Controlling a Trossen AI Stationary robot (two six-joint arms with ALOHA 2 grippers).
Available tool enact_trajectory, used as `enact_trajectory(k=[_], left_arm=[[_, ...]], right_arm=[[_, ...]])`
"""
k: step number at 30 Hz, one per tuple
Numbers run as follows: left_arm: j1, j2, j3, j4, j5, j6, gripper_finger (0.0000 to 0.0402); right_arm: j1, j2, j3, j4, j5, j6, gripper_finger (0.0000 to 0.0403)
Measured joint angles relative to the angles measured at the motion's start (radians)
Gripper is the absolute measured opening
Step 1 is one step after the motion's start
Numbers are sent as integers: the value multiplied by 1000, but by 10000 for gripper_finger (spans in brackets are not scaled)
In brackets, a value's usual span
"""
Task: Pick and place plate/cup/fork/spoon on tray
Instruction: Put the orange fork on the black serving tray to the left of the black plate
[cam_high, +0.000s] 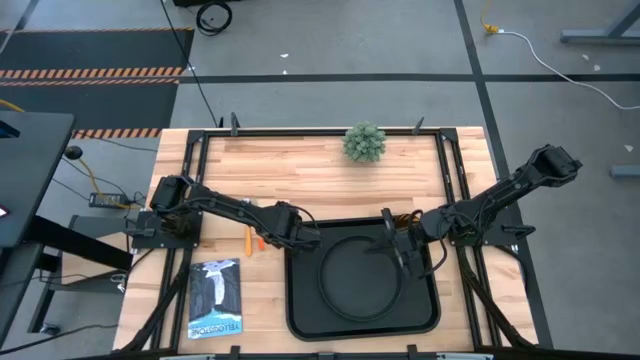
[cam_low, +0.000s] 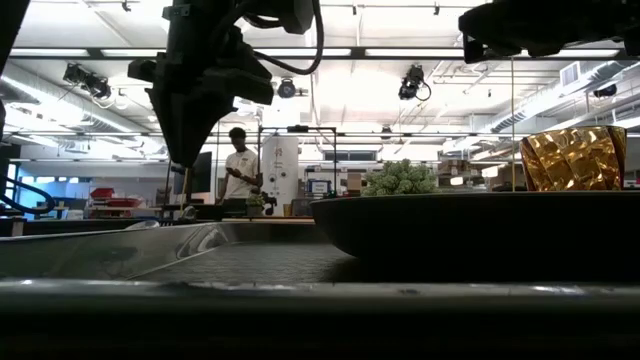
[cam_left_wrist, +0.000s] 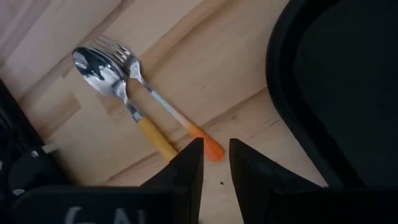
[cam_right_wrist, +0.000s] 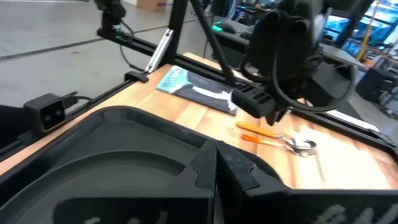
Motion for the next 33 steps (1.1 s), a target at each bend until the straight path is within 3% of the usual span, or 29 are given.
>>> enact_trajectory(k=[8, 13, 19, 26, 33], left_arm=[[17, 1, -75, 33, -8, -189, 82], [32, -13, -147, 46, 10, -223, 81], [52, -148, -273, 116, -35, -230, 55], [50, -334, -477, 302, -34, -385, 23], [50, -335, -541, 430, -18, -504, 63]], right_arm=[[0, 0, -38, 47, -15, -18, 11], [0, 0, -40, 48, -46, -16, 10], [7, 0, -40, 49, -72, -14, 10], [22, 0, -40, 52, -69, -14, 10], [26, 0, -40, 51, -68, -14, 10]])
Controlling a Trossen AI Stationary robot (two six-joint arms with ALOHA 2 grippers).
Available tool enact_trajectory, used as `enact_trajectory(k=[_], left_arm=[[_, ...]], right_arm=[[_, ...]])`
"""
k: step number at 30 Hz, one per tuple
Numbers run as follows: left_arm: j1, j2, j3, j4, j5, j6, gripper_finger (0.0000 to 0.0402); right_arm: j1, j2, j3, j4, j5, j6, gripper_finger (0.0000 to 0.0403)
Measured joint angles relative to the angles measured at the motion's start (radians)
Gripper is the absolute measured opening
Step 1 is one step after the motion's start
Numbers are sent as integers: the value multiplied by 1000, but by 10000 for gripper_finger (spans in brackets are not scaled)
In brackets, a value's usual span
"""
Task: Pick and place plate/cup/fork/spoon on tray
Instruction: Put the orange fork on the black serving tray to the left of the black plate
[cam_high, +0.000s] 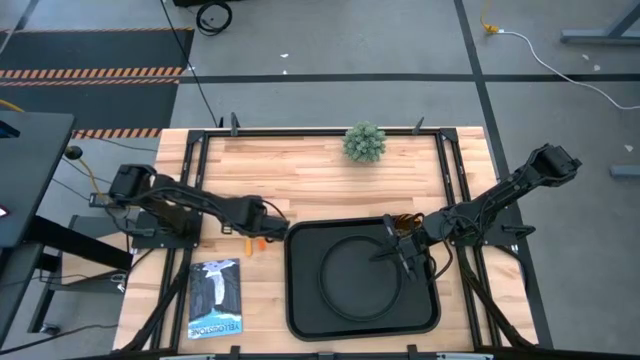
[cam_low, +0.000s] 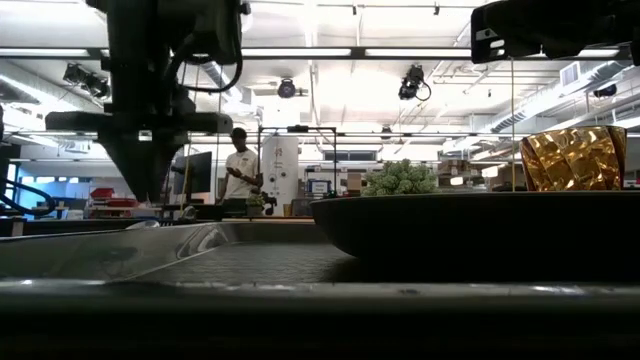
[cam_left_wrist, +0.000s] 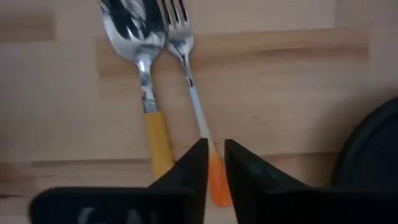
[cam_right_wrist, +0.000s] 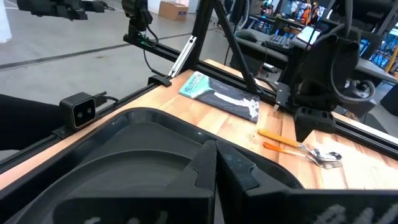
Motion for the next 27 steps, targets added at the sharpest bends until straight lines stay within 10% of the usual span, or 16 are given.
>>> enact_trajectory(k=[11, 27], left_arm=[[17, 4, -9, 31, 12, -19, 163], [26, 56, -10, 33, -103, 11, 143]], right_arm=[[0, 0, 0, 0, 0, 0, 10], [0, 0, 0, -1, -5, 16, 10]])
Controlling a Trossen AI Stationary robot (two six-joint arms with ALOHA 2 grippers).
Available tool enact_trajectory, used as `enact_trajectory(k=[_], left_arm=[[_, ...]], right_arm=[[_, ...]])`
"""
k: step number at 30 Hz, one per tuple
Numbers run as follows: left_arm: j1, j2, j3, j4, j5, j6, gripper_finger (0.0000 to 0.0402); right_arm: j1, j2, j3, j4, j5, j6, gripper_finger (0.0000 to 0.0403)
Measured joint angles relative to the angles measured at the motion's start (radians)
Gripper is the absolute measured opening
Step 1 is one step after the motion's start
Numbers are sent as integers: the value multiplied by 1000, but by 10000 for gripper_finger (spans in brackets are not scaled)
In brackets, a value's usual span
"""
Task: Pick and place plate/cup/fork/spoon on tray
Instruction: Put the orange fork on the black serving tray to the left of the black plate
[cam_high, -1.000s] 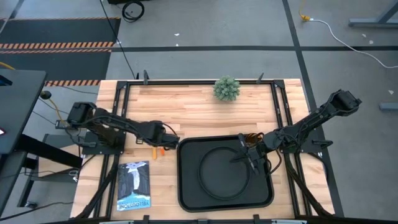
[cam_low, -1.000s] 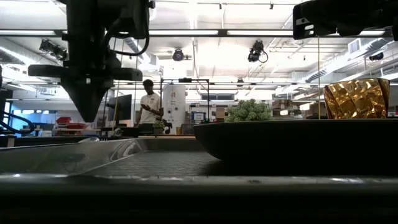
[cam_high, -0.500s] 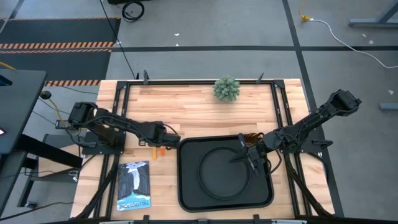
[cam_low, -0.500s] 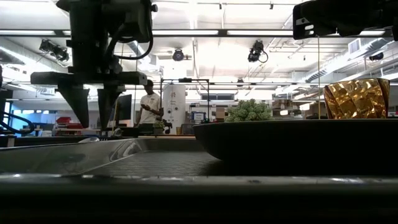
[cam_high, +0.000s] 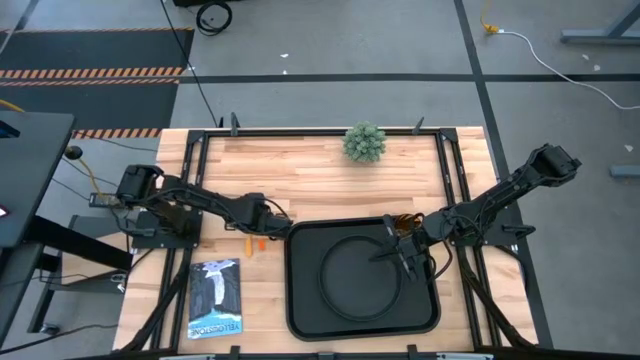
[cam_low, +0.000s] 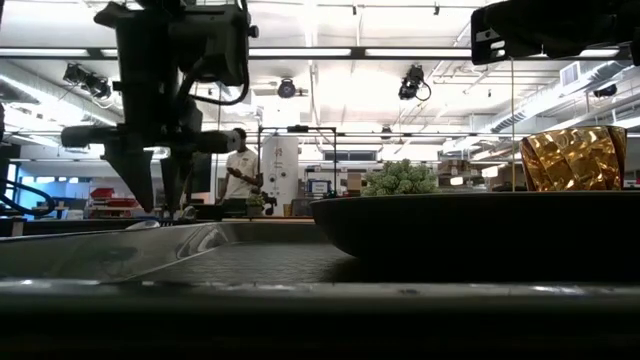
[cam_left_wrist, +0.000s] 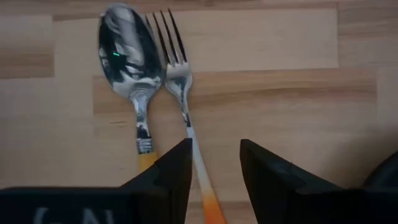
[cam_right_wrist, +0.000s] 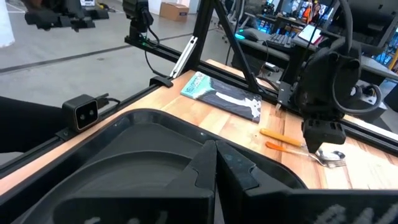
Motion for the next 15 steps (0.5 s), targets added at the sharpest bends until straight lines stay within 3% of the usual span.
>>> enact_trajectory(k=[15], left_arm=[[77, 14, -88, 105, 76, 85, 142]], right_arm=[[0, 0, 0, 10, -3, 9, 10]])
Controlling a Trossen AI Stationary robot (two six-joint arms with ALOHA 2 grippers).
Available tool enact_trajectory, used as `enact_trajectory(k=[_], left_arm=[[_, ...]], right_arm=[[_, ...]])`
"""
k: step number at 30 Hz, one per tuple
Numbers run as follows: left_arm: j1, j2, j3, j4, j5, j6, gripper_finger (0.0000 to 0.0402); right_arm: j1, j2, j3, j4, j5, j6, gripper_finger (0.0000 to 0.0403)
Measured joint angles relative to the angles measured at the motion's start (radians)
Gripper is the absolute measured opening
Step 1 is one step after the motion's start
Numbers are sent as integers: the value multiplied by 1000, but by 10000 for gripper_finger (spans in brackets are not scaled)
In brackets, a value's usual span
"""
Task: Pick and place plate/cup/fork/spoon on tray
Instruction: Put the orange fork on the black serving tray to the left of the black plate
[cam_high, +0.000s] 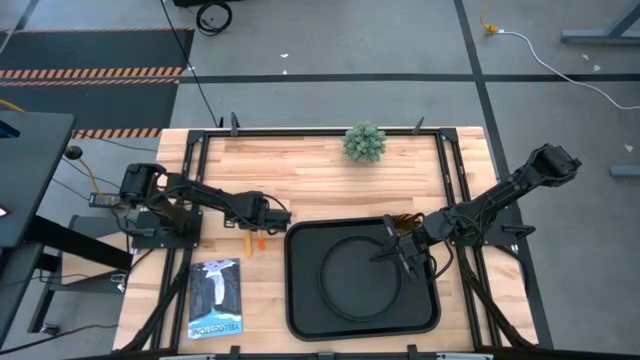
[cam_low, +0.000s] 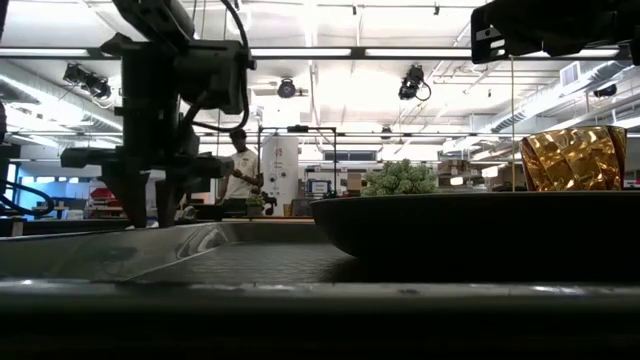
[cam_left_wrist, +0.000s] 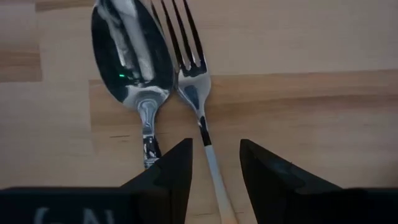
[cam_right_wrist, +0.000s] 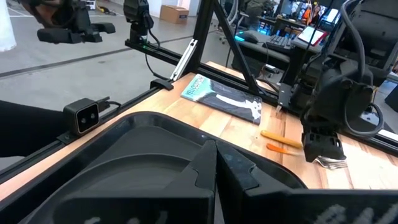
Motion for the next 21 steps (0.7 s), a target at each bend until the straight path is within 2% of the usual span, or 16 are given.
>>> enact_trajectory(k=[9, 17, 21], left_arm=[[63, 0, 0, 3, 71, 54, 142], [134, -8, -44, 64, 205, 113, 142], [151, -8, -57, 94, 214, 131, 142]], right_arm=[[0, 0, 0, 6, 0, -1, 10], [0, 0, 0, 6, -24, 9, 10], [0, 0, 0, 6, -24, 10, 10]])
